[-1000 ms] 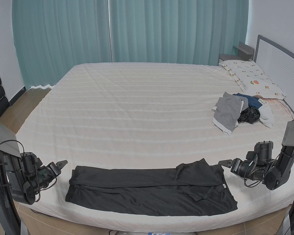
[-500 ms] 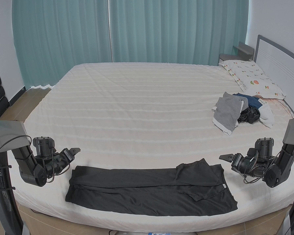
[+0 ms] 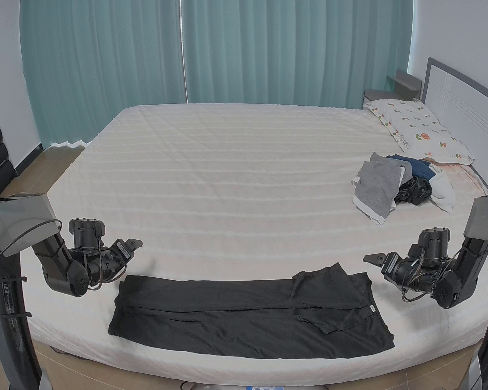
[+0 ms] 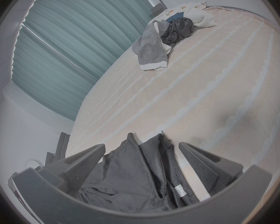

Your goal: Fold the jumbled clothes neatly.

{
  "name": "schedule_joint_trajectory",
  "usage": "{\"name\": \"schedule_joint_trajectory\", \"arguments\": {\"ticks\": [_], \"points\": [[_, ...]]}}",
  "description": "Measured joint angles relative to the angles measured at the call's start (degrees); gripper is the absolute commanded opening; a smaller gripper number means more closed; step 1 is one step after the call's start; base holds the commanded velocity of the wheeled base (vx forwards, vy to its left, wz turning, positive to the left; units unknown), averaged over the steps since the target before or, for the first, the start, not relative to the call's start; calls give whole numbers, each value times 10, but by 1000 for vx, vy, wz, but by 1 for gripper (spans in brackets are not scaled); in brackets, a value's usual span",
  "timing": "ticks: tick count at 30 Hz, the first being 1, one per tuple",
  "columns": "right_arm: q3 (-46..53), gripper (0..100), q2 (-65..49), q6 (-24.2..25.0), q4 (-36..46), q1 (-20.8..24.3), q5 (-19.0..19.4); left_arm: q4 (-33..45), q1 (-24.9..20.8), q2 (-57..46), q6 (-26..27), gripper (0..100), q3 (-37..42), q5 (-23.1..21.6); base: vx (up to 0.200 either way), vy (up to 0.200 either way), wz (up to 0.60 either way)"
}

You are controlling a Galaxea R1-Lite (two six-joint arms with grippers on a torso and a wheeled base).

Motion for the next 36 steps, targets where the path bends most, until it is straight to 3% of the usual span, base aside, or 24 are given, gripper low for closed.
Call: {"name": "schedule_joint_trajectory", "arguments": {"ticks": [25,26,36], "points": [[-50,100,50,2,1,9,-19,1,-18,11,14,100,44,0,0,0,0],[-54,100,52,2,2,10,-20,1,-18,13,17,0,44,0,0,0,0],[-84,100,65,2,43,28,-40,-2,-16,22,20,0,41,4,0,0,0]]}}
